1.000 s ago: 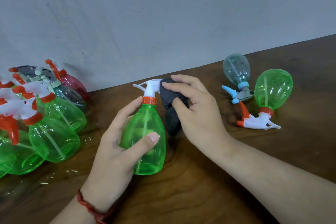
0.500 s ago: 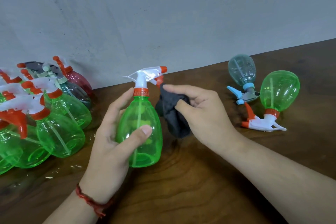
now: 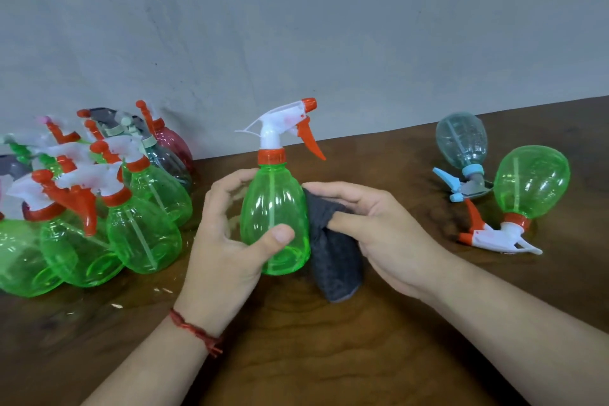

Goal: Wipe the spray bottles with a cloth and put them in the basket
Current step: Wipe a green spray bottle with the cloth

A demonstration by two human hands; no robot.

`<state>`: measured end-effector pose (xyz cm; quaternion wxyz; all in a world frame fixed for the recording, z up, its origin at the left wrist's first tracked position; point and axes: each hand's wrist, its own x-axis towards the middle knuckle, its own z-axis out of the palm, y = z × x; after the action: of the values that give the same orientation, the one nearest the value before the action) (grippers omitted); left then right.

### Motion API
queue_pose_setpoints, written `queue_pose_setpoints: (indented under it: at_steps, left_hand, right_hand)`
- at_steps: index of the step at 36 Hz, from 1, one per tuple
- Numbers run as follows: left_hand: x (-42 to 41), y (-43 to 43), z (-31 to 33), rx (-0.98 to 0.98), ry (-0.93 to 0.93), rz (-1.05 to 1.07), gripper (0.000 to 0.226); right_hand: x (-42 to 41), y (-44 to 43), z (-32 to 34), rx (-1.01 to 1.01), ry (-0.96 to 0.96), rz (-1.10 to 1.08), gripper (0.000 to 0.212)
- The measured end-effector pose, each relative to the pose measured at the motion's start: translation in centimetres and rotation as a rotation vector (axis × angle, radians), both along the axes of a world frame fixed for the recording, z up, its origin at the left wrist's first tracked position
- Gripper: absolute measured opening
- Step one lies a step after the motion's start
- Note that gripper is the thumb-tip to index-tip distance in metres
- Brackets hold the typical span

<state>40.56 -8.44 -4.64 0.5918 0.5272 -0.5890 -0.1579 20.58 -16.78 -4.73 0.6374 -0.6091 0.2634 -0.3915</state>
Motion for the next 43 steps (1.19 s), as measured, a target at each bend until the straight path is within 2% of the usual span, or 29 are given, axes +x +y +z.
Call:
queue_pose_setpoints:
  at_steps: [3,8,11,13,16,21,28,33,37,43]
  left_hand:
    - [0.5,-0.5,-0.3,-0.002,-0.092,0.108,0.069]
    - [0.6,-0.6,-0.7,0.105,-0.022,0.077,0.07]
    - [0.3,0.1,-0.5,0.162,0.092,0.075,0.068]
    - [-0.3,0.5,0.4,0.175,0.138,0.069,0.056]
    - [-0.5,1.7,2.2,0.168,0.107,0.071,0.037]
    - [2.4,5.8,4.1,0.125,0.121,0.089,0.06]
    - [9.2,14.3,4.5,0.087,0.04,0.395,0.06]
    - [15.6,18.9,3.4,0.222,0.094,0.466,0.062]
    - [19.8,20.7,1.9,0.296,0.089,0.441,0.064]
    - [23.2,20.7,0.7,0.414,0.01,0.512,0.062]
  right_hand:
    - [0.0,0.0,0.1,-0.015,0.018,-0.036,0.046]
    - [0.2,0.4,0.2,-0.036,0.072,-0.051,0.045]
    - [0.0,1.1,1.2,-0.061,0.091,-0.078,0.045]
    - [0.1,1.8,2.3,-0.109,0.111,-0.125,0.046]
    - [0.9,3.1,4.3,-0.146,0.104,-0.157,0.043]
    - [4.3,6.5,6.5,-0.192,0.099,-0.109,0.035]
    - [12.3,11.4,6.2,-0.254,0.141,0.029,0.04]
    - [19.4,14.7,5.3,-0.305,0.253,0.109,0.053]
    - [23.9,16.2,4.3,-0.273,0.345,0.176,0.048]
    - [27.6,17.2,3.9,-0.255,0.427,0.211,0.049]
